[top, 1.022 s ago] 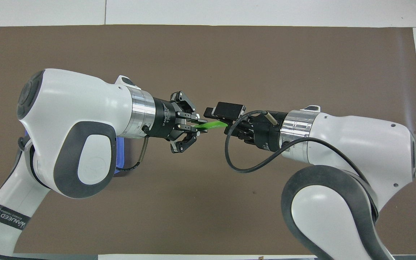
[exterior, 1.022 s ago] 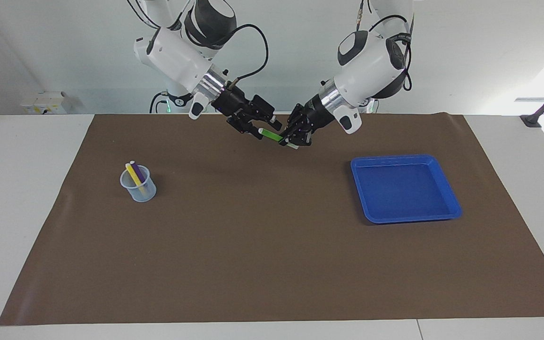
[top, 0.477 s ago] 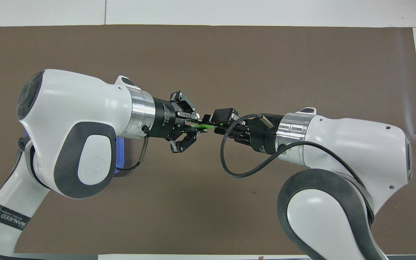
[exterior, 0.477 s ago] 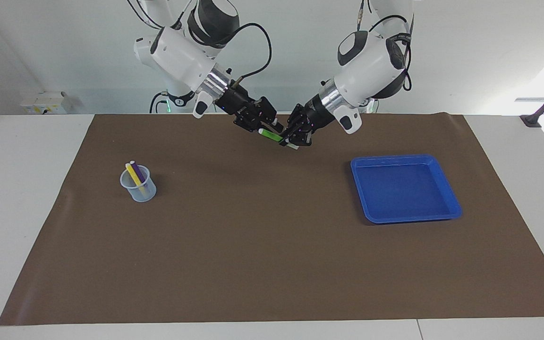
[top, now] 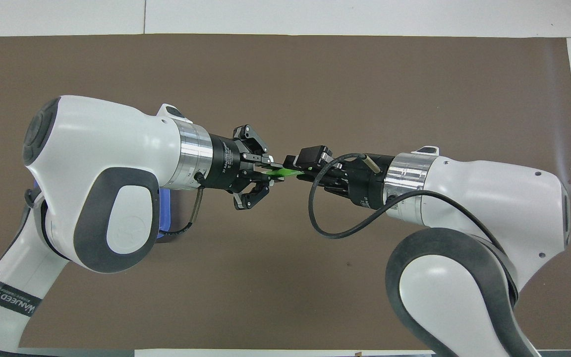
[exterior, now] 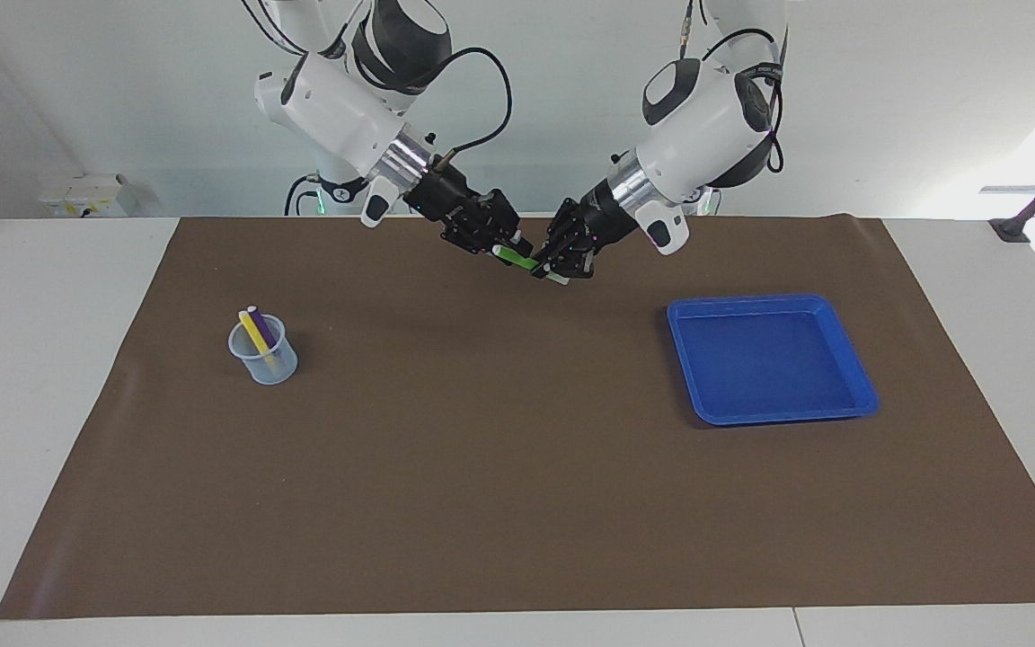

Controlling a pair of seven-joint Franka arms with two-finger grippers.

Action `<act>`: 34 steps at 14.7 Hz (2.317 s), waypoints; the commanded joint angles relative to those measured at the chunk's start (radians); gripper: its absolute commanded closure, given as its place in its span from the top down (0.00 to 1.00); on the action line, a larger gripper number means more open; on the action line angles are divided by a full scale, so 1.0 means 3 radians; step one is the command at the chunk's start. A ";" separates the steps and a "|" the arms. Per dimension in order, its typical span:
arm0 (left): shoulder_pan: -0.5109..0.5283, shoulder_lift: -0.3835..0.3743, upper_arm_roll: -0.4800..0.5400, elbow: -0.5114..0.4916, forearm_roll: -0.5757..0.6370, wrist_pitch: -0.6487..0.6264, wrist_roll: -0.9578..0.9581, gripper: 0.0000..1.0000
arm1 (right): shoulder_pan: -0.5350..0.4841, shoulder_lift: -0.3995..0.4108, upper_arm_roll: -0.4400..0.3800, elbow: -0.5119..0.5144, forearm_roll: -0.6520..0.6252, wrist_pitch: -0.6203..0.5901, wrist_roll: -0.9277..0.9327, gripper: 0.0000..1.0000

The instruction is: Transfer and insert pens with both arms

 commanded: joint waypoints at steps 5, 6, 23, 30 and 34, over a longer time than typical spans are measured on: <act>-0.0019 -0.0111 0.0019 -0.0121 -0.0074 0.0056 0.0016 0.00 | -0.0033 -0.0077 0.0020 -0.0073 0.0033 -0.0005 -0.0040 0.00; -0.0024 -0.0111 0.0019 -0.0121 -0.0074 0.0061 -0.0005 0.00 | -0.0038 -0.0077 0.0010 -0.0073 -0.0007 -0.0060 -0.0045 0.00; 0.0599 -0.0183 0.0064 -0.0081 0.0718 -0.0859 0.2084 1.00 | -0.1602 -0.0016 -0.0092 0.0613 -0.3239 -0.2107 -0.2776 0.00; 0.0963 -0.0168 0.0065 0.0272 0.1812 -0.1636 0.3751 1.00 | -0.1740 0.0291 -0.0092 0.0413 -0.3249 -0.1636 -0.2858 0.00; 0.0866 -0.0168 0.0238 0.0481 0.2206 -0.1927 0.4447 1.00 | -0.1730 0.0235 -0.0087 0.0056 -0.3244 -0.1350 -0.2852 0.00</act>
